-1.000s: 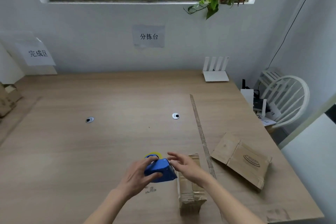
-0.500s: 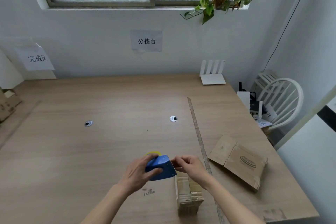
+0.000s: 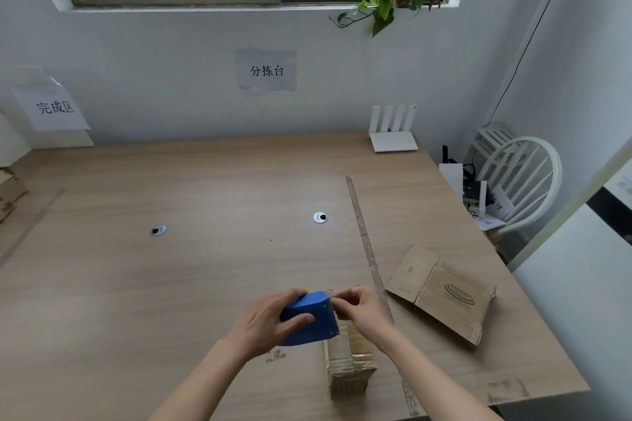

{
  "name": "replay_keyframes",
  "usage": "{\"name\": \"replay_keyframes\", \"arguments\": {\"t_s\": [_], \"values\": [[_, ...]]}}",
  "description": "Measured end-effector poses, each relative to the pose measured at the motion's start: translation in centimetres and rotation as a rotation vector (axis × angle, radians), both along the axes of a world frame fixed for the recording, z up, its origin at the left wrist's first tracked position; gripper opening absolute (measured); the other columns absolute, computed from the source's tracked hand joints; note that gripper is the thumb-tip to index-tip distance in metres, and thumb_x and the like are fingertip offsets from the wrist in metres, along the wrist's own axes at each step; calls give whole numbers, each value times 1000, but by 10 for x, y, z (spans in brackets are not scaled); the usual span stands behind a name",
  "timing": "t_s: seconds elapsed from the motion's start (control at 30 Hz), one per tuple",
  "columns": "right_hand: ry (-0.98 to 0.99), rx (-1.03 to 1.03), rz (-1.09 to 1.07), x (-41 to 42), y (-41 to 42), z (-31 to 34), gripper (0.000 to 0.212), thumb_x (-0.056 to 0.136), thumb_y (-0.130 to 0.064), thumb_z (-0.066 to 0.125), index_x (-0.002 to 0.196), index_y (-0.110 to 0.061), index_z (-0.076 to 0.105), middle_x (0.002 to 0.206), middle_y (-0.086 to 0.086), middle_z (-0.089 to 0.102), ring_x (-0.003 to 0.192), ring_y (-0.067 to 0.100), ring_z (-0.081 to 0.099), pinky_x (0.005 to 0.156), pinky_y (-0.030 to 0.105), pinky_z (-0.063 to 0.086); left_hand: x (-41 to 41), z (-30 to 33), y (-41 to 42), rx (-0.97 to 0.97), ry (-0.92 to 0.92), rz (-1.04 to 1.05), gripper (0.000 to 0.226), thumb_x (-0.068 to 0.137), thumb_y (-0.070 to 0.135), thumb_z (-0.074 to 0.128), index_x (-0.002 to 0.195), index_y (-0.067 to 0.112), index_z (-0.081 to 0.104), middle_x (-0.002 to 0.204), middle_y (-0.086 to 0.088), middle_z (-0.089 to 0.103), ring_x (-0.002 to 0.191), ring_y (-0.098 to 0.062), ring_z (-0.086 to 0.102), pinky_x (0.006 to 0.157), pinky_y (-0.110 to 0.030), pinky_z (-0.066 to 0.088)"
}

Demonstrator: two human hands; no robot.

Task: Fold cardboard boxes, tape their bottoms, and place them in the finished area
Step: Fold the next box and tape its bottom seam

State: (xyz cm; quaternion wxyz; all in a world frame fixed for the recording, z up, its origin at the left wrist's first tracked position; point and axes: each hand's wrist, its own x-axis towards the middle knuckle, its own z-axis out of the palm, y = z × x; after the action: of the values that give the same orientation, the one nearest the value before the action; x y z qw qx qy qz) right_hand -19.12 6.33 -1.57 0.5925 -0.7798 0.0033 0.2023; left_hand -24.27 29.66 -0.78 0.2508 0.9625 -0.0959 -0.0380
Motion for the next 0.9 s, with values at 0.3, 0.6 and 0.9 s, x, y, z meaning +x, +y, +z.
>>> {"name": "replay_keyframes", "arguments": {"t_s": [0.3, 0.6, 0.9], "values": [[212, -238, -206, -49, -89, -44, 4, 89, -13, 75, 91, -17, 76, 79, 0, 77, 77, 15, 75, 74, 33, 64, -20, -33, 16, 216, 146, -22, 71, 79, 85, 29, 121, 41, 66, 98, 17, 71, 73, -5, 57, 55, -13, 33], [187, -297, -207, -50, -97, -56, 5, 90, -16, 74, 94, -18, 74, 86, 1, 76, 80, 14, 74, 72, 28, 63, -19, -46, 0, 226, 180, -13, 76, 77, 88, 24, 121, 42, 65, 88, 21, 63, 66, -1, 52, 55, -14, 30], [265, -326, -218, -52, -79, -82, 15, 90, -17, 74, 105, -16, 77, 89, -3, 76, 81, 12, 72, 74, 30, 64, -22, -67, -13, 346, 175, 20, 66, 85, 83, 29, 118, 39, 65, 94, 12, 71, 71, -8, 57, 56, -24, 35]]}}
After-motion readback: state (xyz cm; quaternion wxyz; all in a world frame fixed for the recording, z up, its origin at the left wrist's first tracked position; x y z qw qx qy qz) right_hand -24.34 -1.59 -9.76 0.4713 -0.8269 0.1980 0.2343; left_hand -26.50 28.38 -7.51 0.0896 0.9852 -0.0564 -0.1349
